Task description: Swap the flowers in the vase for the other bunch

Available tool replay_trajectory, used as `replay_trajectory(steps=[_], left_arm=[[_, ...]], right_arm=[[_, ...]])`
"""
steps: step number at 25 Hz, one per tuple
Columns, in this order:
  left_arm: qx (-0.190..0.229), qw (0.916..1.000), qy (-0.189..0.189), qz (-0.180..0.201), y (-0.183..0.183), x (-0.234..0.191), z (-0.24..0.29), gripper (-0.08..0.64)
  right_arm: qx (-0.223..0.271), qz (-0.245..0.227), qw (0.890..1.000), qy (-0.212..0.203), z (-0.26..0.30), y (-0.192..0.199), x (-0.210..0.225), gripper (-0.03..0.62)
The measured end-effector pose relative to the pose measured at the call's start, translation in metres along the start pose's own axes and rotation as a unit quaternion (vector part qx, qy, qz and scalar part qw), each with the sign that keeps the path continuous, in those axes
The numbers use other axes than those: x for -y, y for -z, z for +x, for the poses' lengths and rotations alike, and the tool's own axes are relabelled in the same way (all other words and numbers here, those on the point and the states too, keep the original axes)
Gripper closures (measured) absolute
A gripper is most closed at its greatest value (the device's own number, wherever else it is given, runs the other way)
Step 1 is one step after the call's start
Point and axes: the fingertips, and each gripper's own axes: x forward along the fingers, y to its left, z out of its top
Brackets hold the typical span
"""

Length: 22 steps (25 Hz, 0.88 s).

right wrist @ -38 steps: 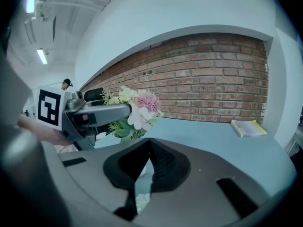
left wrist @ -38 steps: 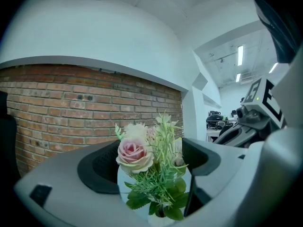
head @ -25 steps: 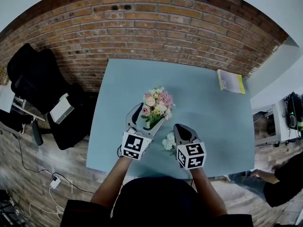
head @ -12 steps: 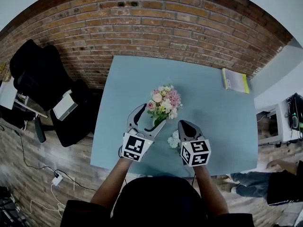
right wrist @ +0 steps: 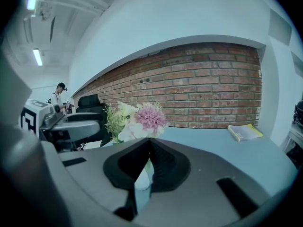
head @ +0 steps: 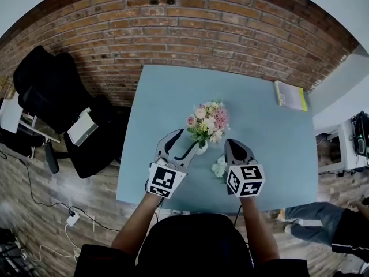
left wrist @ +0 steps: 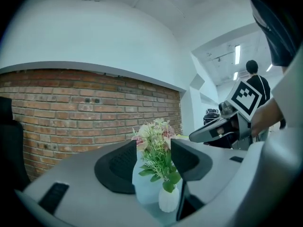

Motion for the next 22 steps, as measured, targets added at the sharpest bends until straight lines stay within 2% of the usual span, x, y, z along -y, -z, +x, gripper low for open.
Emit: replay_trajectory(steps=[3,7,10,15,22], left_arm=[[0.002,1.0,0.005,-0.002,0.002,0.001,-0.007,0.361],[-0.003,1.0,0.006,0.005,0.006,0.002,-0.02,0.485],[-0.003,0.9999,0.009,0.009,0.009,0.001,-0.029,0.532],[-0.003,0.9997,0.014,0.019,0.014,0.004,-0.036,0.551],[0.004,0.9997,0.02,0.01,0.009,0.011,-0.034,0.551]], right_arm=[[0.006,0.0,1.0,0.005,-0.002,-0.001,-0.004,0.58],[0.012,0.0,1.0,0.015,-0.004,-0.002,-0.009,0.58],[0.018,-0.002,1.0,0.023,-0.005,-0.004,-0.013,0.58],[0.028,-0.001,0.999,0.037,-0.007,-0.006,-0.012,0.58],[0.033,-0.011,0.999,0.036,-0.013,-0.011,-0.012,0.58]])
